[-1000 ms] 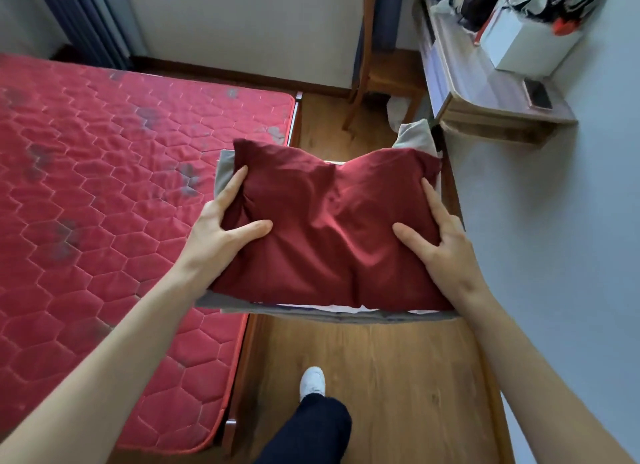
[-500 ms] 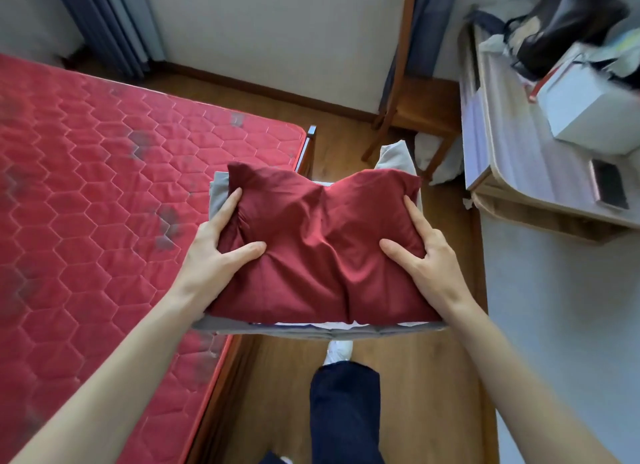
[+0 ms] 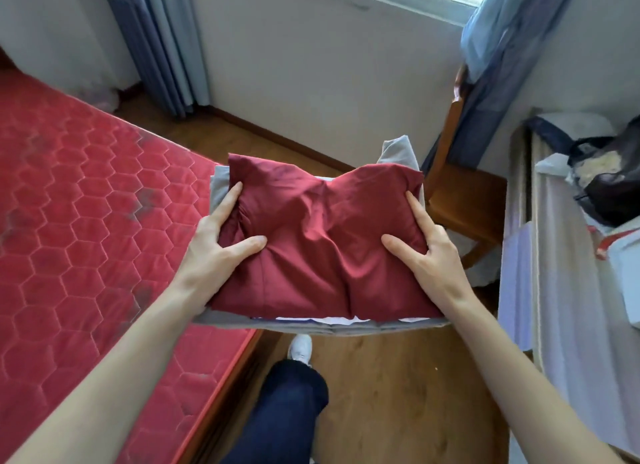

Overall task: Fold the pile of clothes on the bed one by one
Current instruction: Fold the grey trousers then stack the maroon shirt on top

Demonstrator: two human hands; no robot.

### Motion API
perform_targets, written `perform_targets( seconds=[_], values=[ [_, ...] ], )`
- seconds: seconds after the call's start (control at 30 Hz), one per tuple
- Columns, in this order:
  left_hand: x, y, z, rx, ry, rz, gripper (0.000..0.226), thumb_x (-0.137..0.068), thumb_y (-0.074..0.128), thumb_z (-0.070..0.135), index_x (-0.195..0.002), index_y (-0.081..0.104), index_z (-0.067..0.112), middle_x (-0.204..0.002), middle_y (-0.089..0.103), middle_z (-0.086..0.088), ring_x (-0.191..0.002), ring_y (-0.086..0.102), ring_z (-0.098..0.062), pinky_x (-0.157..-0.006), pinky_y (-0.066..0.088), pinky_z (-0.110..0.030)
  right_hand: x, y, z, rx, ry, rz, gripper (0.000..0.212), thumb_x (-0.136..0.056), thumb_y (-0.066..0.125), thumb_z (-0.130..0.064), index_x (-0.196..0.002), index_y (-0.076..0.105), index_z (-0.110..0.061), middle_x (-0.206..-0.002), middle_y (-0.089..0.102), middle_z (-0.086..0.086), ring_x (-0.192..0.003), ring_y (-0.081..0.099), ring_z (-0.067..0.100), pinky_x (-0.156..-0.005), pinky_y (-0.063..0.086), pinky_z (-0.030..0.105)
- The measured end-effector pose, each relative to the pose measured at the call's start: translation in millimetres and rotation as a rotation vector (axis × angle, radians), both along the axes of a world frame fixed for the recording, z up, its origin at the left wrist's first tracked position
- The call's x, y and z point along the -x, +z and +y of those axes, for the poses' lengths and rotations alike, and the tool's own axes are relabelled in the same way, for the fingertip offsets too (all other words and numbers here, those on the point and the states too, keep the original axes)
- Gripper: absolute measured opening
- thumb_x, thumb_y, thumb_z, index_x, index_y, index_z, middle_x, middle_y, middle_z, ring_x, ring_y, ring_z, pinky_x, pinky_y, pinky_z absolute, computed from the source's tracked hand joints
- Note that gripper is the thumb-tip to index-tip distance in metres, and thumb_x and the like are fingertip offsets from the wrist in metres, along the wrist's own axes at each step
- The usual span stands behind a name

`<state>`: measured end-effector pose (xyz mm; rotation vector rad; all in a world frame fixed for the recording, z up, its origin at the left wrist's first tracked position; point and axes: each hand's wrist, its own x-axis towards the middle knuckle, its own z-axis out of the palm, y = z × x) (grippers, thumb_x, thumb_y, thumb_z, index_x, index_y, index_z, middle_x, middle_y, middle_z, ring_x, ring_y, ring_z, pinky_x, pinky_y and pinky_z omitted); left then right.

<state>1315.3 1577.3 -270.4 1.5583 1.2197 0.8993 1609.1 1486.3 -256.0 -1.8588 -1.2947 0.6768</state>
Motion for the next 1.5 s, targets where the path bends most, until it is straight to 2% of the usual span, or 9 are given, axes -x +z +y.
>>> perform_targets(
  seconds=[0.27,0.47,0.57,0.73,0.93,1.03,1.13,1.23,1.5],
  values=[
    [-77,4,174,-0.048,0.030,-0.030,0.080,-0.064,0.073,0.043,-0.129,0.034,0.068,-0.120,0.043,0.040,-0.107,0.039,0.032,-0.092,0.028,-0.006,-78,12,179,-0.034,0.005,-0.077,0.076,-0.078,0.063,-0.061,-0.143,0.024,-0.058,-0.117,0.049,-0.004,-0.100,0.050,0.006,-0.090,0.037,0.023],
    [-123,17,282,-0.027,0.072,-0.010,0.083,-0.059,0.073,0.050,-0.130,0.036,0.067,-0.138,0.046,0.011,-0.125,0.046,-0.002,-0.109,0.033,-0.028,-128,20,299,-0.028,0.041,-0.064,0.073,-0.080,0.065,-0.059,-0.140,0.024,-0.061,-0.119,0.051,-0.002,-0.108,0.052,0.012,-0.096,0.040,0.028],
    [-146,13,334,-0.019,0.106,0.005,0.083,-0.055,0.072,0.056,-0.129,0.035,0.069,-0.137,0.046,0.009,-0.121,0.048,-0.001,-0.104,0.034,-0.024,-154,16,359,-0.020,0.075,-0.048,0.073,-0.079,0.066,-0.058,-0.139,0.024,-0.063,-0.119,0.051,-0.001,-0.109,0.052,0.013,-0.097,0.040,0.028],
    [-193,1,420,-0.011,0.181,-0.015,0.086,-0.053,0.072,0.058,-0.131,0.036,0.065,-0.142,0.044,0.008,-0.127,0.046,-0.005,-0.112,0.032,-0.032,-202,12,467,-0.020,0.151,-0.053,0.073,-0.080,0.068,-0.053,-0.140,0.026,-0.061,-0.118,0.052,-0.002,-0.111,0.052,0.013,-0.103,0.039,0.031],
    [-239,-2,506,-0.017,0.344,-0.037,0.086,-0.056,0.071,0.057,-0.134,0.035,0.064,-0.142,0.036,0.020,-0.132,0.037,0.001,-0.116,0.027,-0.036,-252,18,601,-0.020,0.306,-0.077,0.073,-0.080,0.069,-0.053,-0.139,0.026,-0.063,-0.115,0.051,-0.004,-0.109,0.051,0.010,-0.093,0.034,0.023],
    [-246,-3,539,-0.014,0.425,-0.050,0.085,-0.059,0.073,0.049,-0.135,0.036,0.061,-0.131,0.035,0.031,-0.124,0.033,0.015,-0.114,0.023,-0.026,-256,22,660,0.000,0.396,-0.085,0.073,-0.080,0.069,-0.053,-0.138,0.026,-0.064,-0.114,0.051,-0.005,-0.109,0.050,0.010,-0.096,0.035,0.024],
    [-245,-6,568,0.011,0.522,-0.030,0.083,-0.063,0.072,0.043,-0.134,0.036,0.062,-0.134,0.038,0.027,-0.124,0.037,0.009,-0.110,0.024,-0.023,-251,19,715,0.018,0.487,-0.074,0.073,-0.079,0.068,-0.054,-0.138,0.026,-0.064,-0.115,0.051,-0.005,-0.110,0.050,0.008,-0.097,0.034,0.024],
    [-239,-12,603,0.030,0.583,-0.034,0.082,-0.063,0.072,0.042,-0.133,0.036,0.064,-0.126,0.033,0.039,-0.122,0.034,0.013,-0.109,0.023,-0.023,-240,8,770,0.021,0.562,-0.059,0.073,-0.079,0.068,-0.054,-0.138,0.026,-0.064,-0.114,0.051,-0.005,-0.108,0.051,0.007,-0.096,0.034,0.023],
    [-187,-20,739,0.063,0.782,-0.023,0.082,-0.061,0.071,0.039,-0.134,0.039,0.060,-0.139,0.042,0.011,-0.128,0.038,-0.002,-0.106,0.025,-0.023,-167,-15,952,0.029,0.733,-0.049,0.071,-0.079,0.067,-0.057,-0.135,0.024,-0.069,-0.110,0.051,-0.006,-0.105,0.051,0.001,-0.092,0.037,0.025]
  ],
)
